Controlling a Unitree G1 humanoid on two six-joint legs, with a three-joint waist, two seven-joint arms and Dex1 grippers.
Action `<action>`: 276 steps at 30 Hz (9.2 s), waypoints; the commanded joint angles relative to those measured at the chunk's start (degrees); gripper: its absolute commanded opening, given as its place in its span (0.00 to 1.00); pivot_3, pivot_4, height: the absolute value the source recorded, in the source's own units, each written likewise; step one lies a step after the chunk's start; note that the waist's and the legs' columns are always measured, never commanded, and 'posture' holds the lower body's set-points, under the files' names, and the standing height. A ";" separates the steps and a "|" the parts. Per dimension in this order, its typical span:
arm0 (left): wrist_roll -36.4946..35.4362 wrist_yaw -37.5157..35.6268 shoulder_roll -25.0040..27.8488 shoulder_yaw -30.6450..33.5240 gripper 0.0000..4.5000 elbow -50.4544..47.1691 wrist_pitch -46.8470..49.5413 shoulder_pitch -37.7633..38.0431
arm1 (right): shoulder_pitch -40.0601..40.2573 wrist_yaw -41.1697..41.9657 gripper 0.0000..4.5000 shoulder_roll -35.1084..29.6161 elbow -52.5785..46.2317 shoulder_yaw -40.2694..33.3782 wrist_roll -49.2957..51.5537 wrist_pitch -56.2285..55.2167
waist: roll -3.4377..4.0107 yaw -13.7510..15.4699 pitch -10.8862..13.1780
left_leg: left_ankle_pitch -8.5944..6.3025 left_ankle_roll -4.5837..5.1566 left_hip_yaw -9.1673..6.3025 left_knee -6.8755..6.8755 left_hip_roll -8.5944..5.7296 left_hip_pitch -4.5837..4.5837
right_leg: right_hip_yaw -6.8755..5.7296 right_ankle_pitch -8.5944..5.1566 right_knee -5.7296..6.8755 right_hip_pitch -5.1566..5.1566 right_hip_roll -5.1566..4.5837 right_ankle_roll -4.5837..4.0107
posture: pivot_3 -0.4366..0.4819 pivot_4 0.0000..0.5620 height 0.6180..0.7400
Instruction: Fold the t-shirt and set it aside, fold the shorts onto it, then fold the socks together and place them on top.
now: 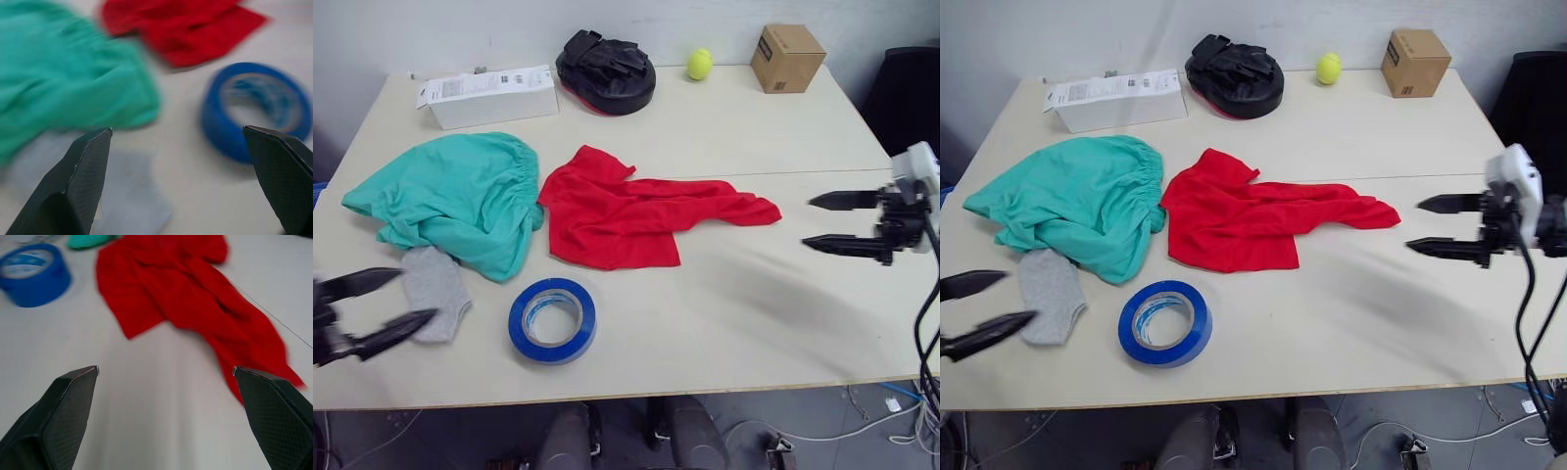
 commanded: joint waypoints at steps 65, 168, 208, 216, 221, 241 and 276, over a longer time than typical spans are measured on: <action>36.32 22.15 -17.56 6.29 0.34 10.13 19.16 -2.49 | -15.67 -3.54 1.00 25.48 -13.06 14.40 8.57 4.87 | -0.88 0.88 -0.22 | 0.08 0.07 -0.11 0.11 -0.03 0.01 | 0.06 -0.01 0.24 0.01 -0.04 0.02 | 0.48 0.27 1.00; 56.22 -2.72 -38.86 -76.12 0.78 47.03 -27.85 -67.63 | 5.98 -21.95 1.00 8.97 -18.56 0.33 -3.91 1.86 | -0.54 2.91 -0.10 | 0.22 0.35 -0.06 1.10 -0.06 -0.16 | 0.09 0.01 0.75 0.11 0.10 0.19 | 0.48 0.27 1.00; 42.07 -18.93 -15.97 -63.74 0.00 26.61 -28.00 -52.73 | -2.14 -20.68 1.00 3.31 12.86 14.47 -30.97 -34.04 | -0.52 2.53 -0.08 | 0.22 0.32 0.00 1.04 -0.06 -0.13 | 0.12 -0.06 0.74 0.09 0.09 0.20 | 0.48 0.27 1.00; 41.66 -17.79 -15.71 -63.23 0.00 25.03 -26.74 -52.12 | -11.41 -18.64 1.00 5.60 29.33 19.11 -37.06 -45.82 | -0.51 1.78 -0.08 | 0.23 0.29 0.03 1.03 -0.02 -0.12 | 0.15 -0.08 0.79 0.05 0.13 0.18 | 0.48 0.27 1.00; 40.62 -16.84 -15.94 -62.68 0.00 23.88 -25.30 -51.94 | -14.61 -18.78 0.86 8.61 36.33 21.06 -39.54 -49.59 | -0.50 1.26 -0.07 | 0.24 0.28 0.02 1.03 -0.01 -0.12 | 0.15 -0.08 0.83 0.05 0.13 0.17 | 0.48 0.27 1.00; 36.89 -14.70 -12.81 -57.69 0.00 18.57 -21.27 -46.51 | -12.03 -12.90 0.01 9.15 35.02 17.79 -34.54 -49.69 | -0.50 1.21 -0.07 | 0.24 0.26 0.03 1.04 0.00 0.08 | 0.23 -0.09 0.86 0.18 0.13 0.17 | 0.48 0.27 1.00; 27.38 -23.70 -2.81 -48.75 0.00 17.92 -25.53 -26.77 | 15.03 4.67 0.01 -9.74 -0.14 15.74 -14.26 -30.80 | 0.00 1.27 0.22 | 0.08 0.12 0.01 0.88 0.02 0.09 | 0.18 -0.18 0.76 0.12 0.12 0.08 | 0.48 0.27 1.00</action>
